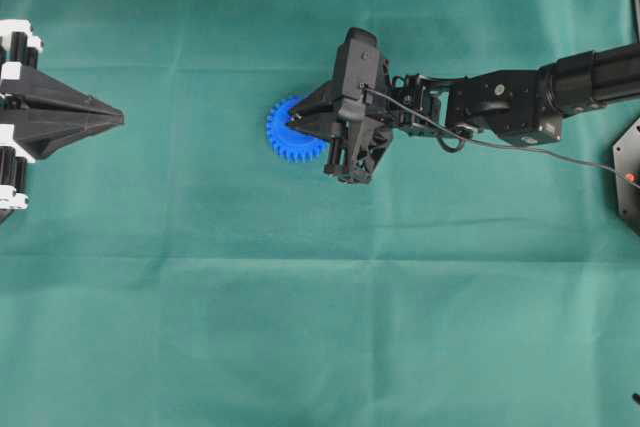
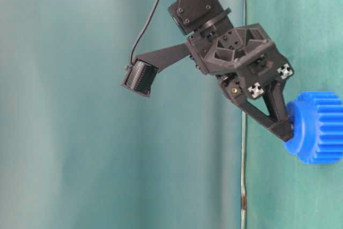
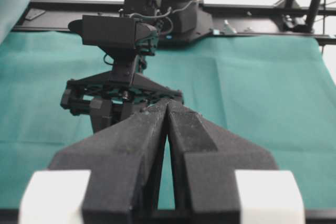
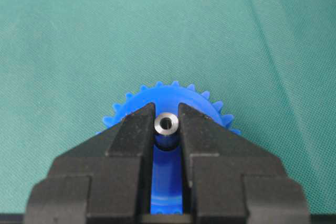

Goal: Insert the shaft placed at a random location into the center hole of the medium gear at another random location.
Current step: 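Lower the shaft into the gear's center hole with the right gripper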

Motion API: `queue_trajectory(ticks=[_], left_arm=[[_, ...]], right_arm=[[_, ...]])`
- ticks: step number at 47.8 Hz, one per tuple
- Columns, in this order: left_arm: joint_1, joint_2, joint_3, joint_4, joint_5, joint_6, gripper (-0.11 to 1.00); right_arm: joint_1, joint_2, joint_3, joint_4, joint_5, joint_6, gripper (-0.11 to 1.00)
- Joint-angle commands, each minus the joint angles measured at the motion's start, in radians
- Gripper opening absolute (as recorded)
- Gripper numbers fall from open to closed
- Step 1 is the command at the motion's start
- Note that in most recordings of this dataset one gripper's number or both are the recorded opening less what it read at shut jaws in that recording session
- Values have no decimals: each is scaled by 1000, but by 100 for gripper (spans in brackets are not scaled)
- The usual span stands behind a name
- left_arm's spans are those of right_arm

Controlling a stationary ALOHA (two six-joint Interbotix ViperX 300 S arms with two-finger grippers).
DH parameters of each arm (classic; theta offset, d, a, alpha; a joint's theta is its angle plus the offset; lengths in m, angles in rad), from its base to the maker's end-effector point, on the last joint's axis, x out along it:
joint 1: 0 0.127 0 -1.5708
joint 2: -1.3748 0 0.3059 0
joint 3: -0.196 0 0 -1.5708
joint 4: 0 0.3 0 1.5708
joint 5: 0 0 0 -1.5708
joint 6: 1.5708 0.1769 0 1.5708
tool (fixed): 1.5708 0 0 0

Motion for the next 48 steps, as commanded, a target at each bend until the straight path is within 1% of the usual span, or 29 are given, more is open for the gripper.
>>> queue_trajectory(ticks=[1,13,17,19,27,29,31,33,35,38,48], left_arm=[[2,5,-26,2,-6,-2,0],[2,5,-26,2,-6,-2,0],[2,5,-26,2,-5,-2,0],[2,5,-25,2,-5,-2,0],[2,5,-26,2,-5,-2,0],[2,5,-26,2,-5,-2,0],[2,5,-26,2,-5,-2,0],[2,5,-26,2,-5,-2,0],[2,5,-26,2,-5,-2,0],[2,5,-26,2,-5,-2,0],[2,5,-26,2,-5,-2,0]], right_arm=[[6,-11,-11,3,-6,-3,13],[6,-11,-9,5,2,-3,13],[6,-12,-9,5,5,-2,15],[6,-12,-11,5,5,-2,23],[9,-29,-9,5,6,-3,72],[9,-40,-9,5,5,-3,82],[11,-58,-9,3,6,-3,90],[12,-75,-8,2,6,-6,90],[14,-92,-5,0,6,-8,85],[15,-124,3,-2,8,-11,81],[14,-247,46,-8,34,-15,82]])
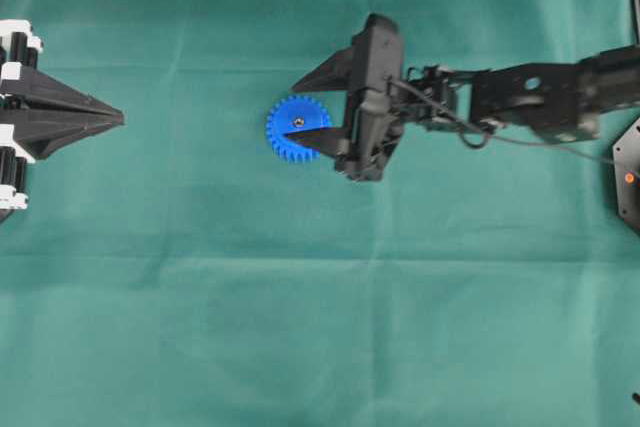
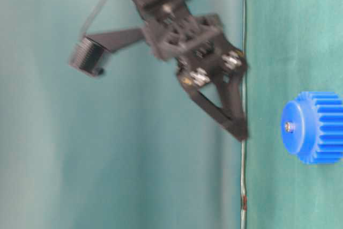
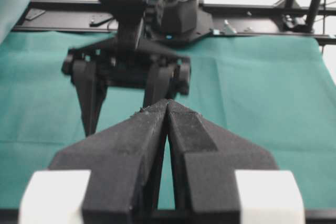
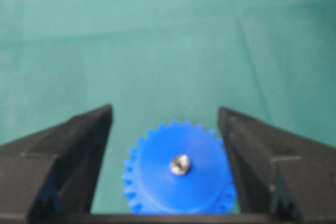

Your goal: Insert the shaft placed at a random location into the center hole of the medium gear at another random location.

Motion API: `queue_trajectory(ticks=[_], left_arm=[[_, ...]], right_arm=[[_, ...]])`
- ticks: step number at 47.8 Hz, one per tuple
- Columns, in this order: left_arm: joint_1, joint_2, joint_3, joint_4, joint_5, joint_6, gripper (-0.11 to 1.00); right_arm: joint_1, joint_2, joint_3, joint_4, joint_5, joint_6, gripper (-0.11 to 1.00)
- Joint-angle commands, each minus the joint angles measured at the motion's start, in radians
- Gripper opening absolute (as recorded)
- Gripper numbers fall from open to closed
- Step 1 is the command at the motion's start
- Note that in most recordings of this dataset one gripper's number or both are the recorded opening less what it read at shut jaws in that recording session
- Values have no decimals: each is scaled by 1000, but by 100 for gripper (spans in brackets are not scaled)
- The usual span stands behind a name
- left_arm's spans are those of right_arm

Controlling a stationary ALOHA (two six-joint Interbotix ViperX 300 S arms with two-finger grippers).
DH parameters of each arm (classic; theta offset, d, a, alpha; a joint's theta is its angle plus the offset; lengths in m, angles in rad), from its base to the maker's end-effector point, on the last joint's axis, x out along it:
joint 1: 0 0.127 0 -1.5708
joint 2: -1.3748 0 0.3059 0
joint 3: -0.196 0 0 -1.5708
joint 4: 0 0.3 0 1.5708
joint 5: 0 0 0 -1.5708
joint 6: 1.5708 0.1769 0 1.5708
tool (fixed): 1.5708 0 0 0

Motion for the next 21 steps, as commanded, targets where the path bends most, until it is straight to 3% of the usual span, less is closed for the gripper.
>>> queue_trajectory(ticks=[1,21], left_arm=[[2,5,-26,2,-6,-2,0],[2,5,-26,2,-5,-2,0]], right_arm=[[2,-83,5,-5,8,-14,82],[2,-256,135,-5,3,-14,82]])
